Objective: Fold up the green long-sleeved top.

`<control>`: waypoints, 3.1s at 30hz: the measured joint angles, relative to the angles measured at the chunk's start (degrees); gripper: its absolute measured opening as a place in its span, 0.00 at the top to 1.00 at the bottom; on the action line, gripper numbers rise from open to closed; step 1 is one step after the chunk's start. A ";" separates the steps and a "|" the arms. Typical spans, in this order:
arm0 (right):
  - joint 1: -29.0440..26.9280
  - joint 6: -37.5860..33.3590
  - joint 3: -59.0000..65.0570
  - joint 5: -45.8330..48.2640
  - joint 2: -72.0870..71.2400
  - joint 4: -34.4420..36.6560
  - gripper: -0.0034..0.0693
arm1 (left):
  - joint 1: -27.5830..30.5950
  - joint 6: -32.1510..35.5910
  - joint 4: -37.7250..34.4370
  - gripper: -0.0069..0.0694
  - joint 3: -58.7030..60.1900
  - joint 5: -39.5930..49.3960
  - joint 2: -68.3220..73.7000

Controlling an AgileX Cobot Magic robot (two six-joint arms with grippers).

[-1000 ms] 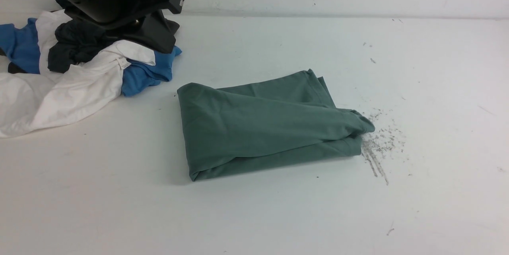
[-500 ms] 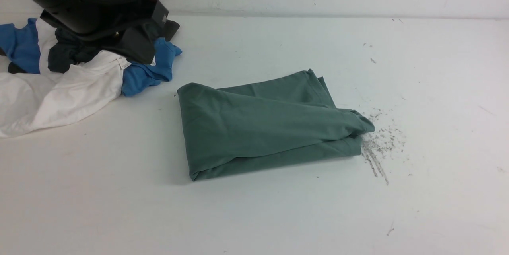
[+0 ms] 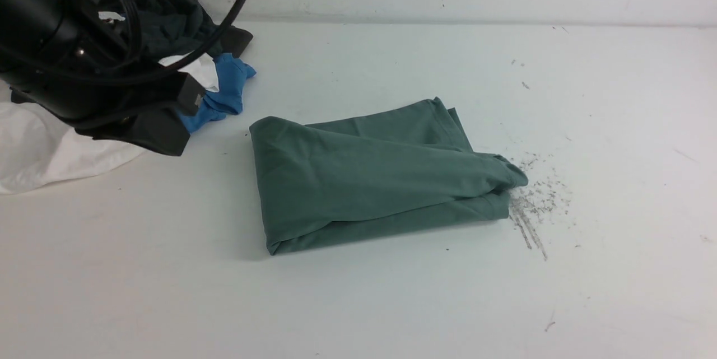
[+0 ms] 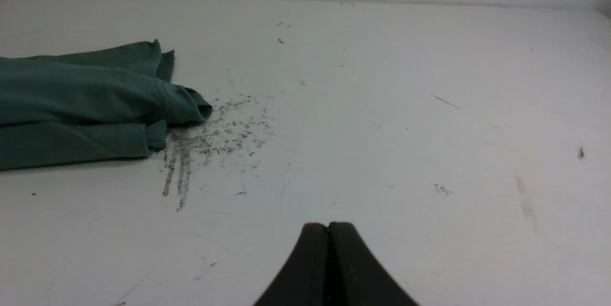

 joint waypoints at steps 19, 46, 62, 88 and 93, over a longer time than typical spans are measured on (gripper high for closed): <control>0.00 -0.14 0.00 0.06 0.00 -0.13 0.98 | 0.00 -0.62 -0.64 0.91 30.99 -14.00 -48.01; -0.07 0.74 0.00 0.06 0.00 -0.13 0.98 | 0.17 -1.28 6.66 0.91 72.08 -50.40 -68.49; -0.07 0.74 0.00 0.06 0.00 -0.18 0.98 | 5.58 -7.55 15.24 0.91 81.01 -50.41 -77.66; -0.07 0.74 0.00 0.06 0.00 -0.18 0.98 | 5.64 -7.55 15.19 0.91 81.01 -50.41 -77.66; -0.07 0.74 0.00 0.06 0.00 -0.18 0.98 | 5.64 -7.55 15.19 0.91 81.01 -50.41 -77.66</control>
